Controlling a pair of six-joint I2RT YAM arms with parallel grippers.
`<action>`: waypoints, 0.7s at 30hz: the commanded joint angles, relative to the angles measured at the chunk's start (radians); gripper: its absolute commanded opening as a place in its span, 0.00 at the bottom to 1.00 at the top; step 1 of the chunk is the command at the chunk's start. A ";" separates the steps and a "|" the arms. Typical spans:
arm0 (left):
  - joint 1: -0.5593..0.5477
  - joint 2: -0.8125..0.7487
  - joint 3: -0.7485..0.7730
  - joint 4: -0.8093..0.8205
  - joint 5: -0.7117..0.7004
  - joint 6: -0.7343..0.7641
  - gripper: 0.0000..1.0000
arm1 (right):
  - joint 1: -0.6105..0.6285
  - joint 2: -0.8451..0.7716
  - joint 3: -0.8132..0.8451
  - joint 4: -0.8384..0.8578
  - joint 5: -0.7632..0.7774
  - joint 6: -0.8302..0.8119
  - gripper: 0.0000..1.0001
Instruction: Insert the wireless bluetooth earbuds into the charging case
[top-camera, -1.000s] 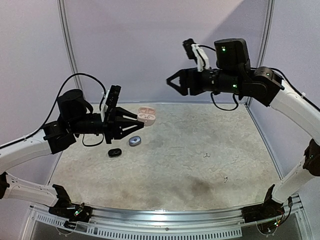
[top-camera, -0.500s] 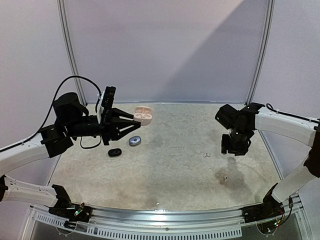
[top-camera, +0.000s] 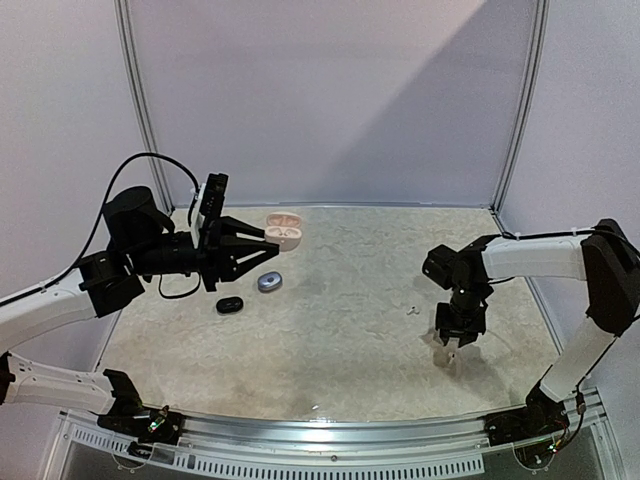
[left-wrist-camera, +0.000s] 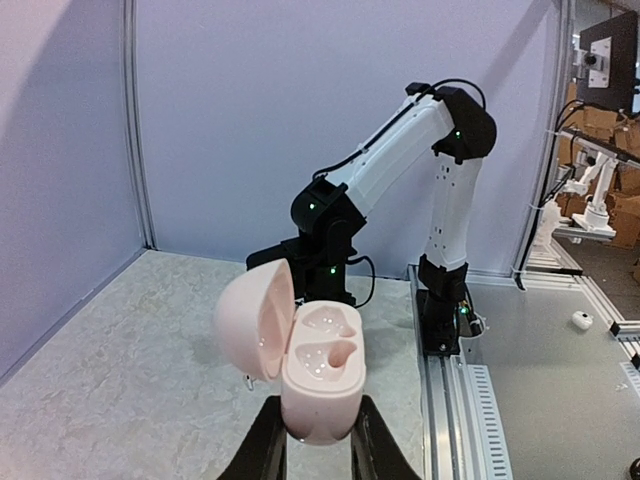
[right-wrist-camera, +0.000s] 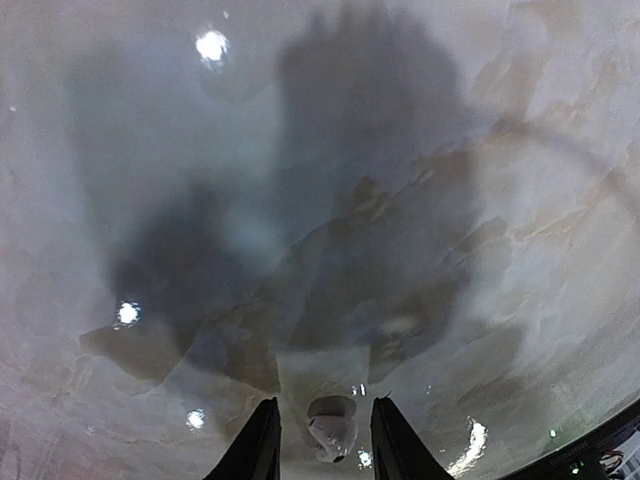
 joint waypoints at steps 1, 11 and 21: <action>-0.001 -0.011 -0.012 0.009 -0.003 0.002 0.00 | -0.007 0.027 -0.043 0.059 -0.067 0.003 0.31; 0.003 -0.010 -0.010 0.011 -0.004 0.002 0.00 | -0.006 0.050 -0.080 0.070 -0.092 0.003 0.24; 0.006 -0.008 -0.004 0.010 -0.002 0.005 0.00 | -0.007 0.048 -0.110 0.095 -0.121 -0.001 0.24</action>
